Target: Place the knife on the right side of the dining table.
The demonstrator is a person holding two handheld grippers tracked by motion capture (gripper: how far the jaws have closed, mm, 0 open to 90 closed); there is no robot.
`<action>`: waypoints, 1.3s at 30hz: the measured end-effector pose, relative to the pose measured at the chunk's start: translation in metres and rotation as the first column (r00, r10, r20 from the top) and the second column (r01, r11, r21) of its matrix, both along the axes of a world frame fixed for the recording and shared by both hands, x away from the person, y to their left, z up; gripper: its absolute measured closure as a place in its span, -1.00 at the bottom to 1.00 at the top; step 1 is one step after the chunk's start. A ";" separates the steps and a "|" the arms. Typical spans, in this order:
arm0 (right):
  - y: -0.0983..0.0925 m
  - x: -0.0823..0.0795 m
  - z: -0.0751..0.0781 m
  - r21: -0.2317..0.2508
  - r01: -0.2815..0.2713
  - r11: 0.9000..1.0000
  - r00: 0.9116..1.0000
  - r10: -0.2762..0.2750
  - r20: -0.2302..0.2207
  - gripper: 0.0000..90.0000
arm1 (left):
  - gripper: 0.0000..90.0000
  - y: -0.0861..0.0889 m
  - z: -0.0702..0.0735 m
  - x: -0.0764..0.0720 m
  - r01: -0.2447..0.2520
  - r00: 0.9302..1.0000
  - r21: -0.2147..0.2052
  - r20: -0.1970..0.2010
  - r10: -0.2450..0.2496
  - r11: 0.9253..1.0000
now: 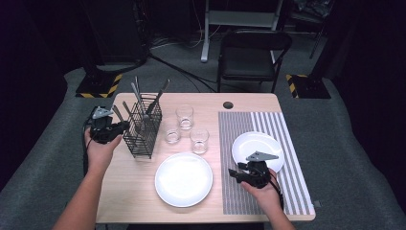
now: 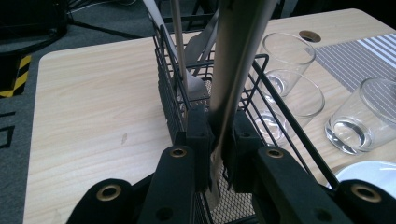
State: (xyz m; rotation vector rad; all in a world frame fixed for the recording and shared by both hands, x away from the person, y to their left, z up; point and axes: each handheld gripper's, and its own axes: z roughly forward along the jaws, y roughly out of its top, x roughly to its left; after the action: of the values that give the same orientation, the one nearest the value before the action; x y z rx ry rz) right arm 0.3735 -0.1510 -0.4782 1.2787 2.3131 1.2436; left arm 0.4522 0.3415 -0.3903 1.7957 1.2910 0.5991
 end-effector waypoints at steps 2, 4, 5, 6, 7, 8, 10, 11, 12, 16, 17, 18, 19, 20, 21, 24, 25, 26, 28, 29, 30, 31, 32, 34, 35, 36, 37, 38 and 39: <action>0.000 0.000 0.000 -0.002 -0.003 1.000 1.000 0.003 -0.002 0.05 | 0.82 0.000 0.001 0.000 0.005 1.000 0.002 -0.001 -0.005 1.000; 0.000 0.000 -0.001 -0.003 -0.003 1.000 1.000 0.003 -0.003 0.05 | 0.82 -0.001 0.004 0.000 0.009 1.000 0.004 0.004 -0.009 1.000; 0.000 0.001 -0.001 -0.003 -0.003 1.000 1.000 0.003 -0.002 0.05 | 0.82 -0.002 0.007 0.000 0.011 1.000 0.004 0.001 -0.011 1.000; 0.000 0.001 -0.001 -0.002 -0.003 1.000 1.000 0.003 -0.002 0.05 | 0.82 -0.002 0.007 0.000 0.011 1.000 0.004 0.001 -0.011 1.000; 0.000 0.001 -0.001 -0.003 -0.003 1.000 1.000 0.003 -0.001 0.05 | 0.82 -0.002 0.010 0.000 0.015 1.000 0.011 -0.002 -0.015 1.000; 0.000 0.000 -0.001 -0.003 -0.003 1.000 1.000 0.003 -0.002 0.05 | 0.82 -0.002 0.011 0.000 0.014 1.000 0.005 -0.003 -0.014 1.000; 0.000 0.000 -0.001 -0.002 -0.003 1.000 1.000 0.003 -0.002 0.05 | 0.82 -0.003 0.012 0.000 0.015 1.000 0.007 0.000 -0.015 1.000; 0.000 0.000 -0.001 -0.002 -0.003 1.000 1.000 0.003 -0.003 0.05 | 0.82 -0.003 0.014 0.000 0.015 1.000 0.009 -0.003 -0.015 1.000; 0.000 0.000 -0.001 -0.002 -0.003 1.000 1.000 0.003 -0.003 0.05 | 0.82 -0.003 0.014 0.000 0.015 1.000 0.009 -0.003 -0.015 1.000; 0.000 0.000 0.000 0.000 -0.004 1.000 1.000 0.004 -0.003 0.05 | 0.82 -0.003 0.018 -0.001 0.019 1.000 0.009 -0.002 -0.019 1.000; -0.001 0.000 0.000 -0.002 -0.002 1.000 1.000 0.002 -0.003 0.05 | 0.82 -0.003 0.020 -0.002 0.021 1.000 0.011 -0.002 -0.021 1.000; -0.001 0.000 -0.001 -0.002 -0.003 1.000 1.000 0.003 -0.003 0.05 | 0.82 -0.003 0.021 -0.002 0.024 1.000 0.016 -0.003 -0.024 1.000; -0.001 0.000 -0.001 -0.001 -0.003 1.000 1.000 0.003 -0.003 0.05 | 0.82 -0.004 0.023 -0.002 0.027 1.000 0.019 -0.003 -0.027 0.999; -0.001 0.000 0.000 -0.001 -0.003 1.000 1.000 0.003 -0.003 0.05 | 0.82 -0.004 0.024 -0.002 0.029 1.000 0.021 -0.001 -0.029 0.999; -0.001 0.000 0.000 -0.002 -0.003 1.000 1.000 0.003 -0.002 0.05 | 0.82 -0.004 0.025 -0.002 0.028 1.000 0.016 0.001 -0.028 0.999; -0.001 0.000 0.000 -0.001 -0.003 1.000 1.000 0.003 -0.002 0.05 | 0.82 -0.005 0.027 -0.002 0.032 0.999 0.020 0.002 -0.032 0.999; -0.001 0.000 0.000 -0.002 -0.001 1.000 1.000 0.001 -0.001 0.05 | 0.82 -0.005 0.030 -0.003 0.035 0.999 0.023 -0.001 -0.035 0.999; -0.001 0.000 0.000 -0.002 -0.001 1.000 1.000 0.001 -0.002 0.05 | 0.82 -0.005 0.030 -0.003 0.035 0.999 0.024 0.005 -0.035 0.999; -0.001 0.000 0.000 0.000 -0.002 1.000 1.000 0.002 -0.001 0.05 | 0.82 -0.006 0.033 -0.004 0.037 0.999 0.025 0.007 -0.037 0.999; -0.001 0.000 0.000 0.000 -0.001 1.000 1.000 0.001 -0.002 0.05 | 0.82 -0.006 0.035 -0.004 0.039 0.999 0.027 0.006 -0.039 0.999; -0.001 0.000 0.000 0.000 -0.002 1.000 1.000 0.002 -0.002 0.05 | 0.82 -0.006 0.036 -0.004 0.039 0.999 0.024 0.006 -0.039 0.999; -0.001 0.000 0.000 0.000 -0.002 1.000 1.000 0.002 -0.002 0.05 | 0.82 -0.006 0.037 -0.004 0.041 0.999 0.027 0.007 -0.041 0.999; -0.001 0.000 0.000 0.000 -0.002 1.000 1.000 0.002 -0.002 0.05 | 0.82 -0.006 0.039 -0.005 0.043 0.999 0.025 0.006 -0.043 0.999; -0.001 0.000 0.000 0.000 -0.002 1.000 1.000 0.002 -0.002 0.05 | 0.82 -0.007 0.040 -0.005 0.044 0.999 0.029 0.008 -0.045 0.999; -0.001 0.000 0.000 0.001 -0.001 1.000 1.000 0.001 -0.001 0.05 | 0.82 -0.007 0.043 -0.005 0.046 0.999 0.033 0.009 -0.046 0.998; -0.001 0.000 0.000 0.001 -0.001 1.000 1.000 0.001 -0.001 0.05 | 0.82 -0.007 0.044 -0.006 0.048 0.999 0.032 0.013 -0.048 0.998; -0.001 0.000 0.000 0.001 -0.001 1.000 1.000 0.001 -0.001 0.05 | 0.82 -0.007 0.046 -0.006 0.049 0.999 0.033 0.013 -0.049 0.998; -0.001 0.000 0.000 0.001 -0.001 1.000 1.000 0.001 -0.001 0.05 | 0.82 -0.008 0.047 -0.006 0.050 0.999 0.033 0.018 -0.050 0.998; -0.001 0.000 0.000 0.001 -0.001 1.000 1.000 0.001 -0.001 0.05 | 0.82 -0.008 0.048 -0.006 0.050 0.999 0.035 0.015 -0.051 0.998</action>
State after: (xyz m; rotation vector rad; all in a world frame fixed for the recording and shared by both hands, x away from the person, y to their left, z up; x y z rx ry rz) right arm 0.3738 -0.1518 -0.4784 1.2797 2.3141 1.2448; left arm 0.4458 0.3334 -0.3420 1.8427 1.2281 0.6093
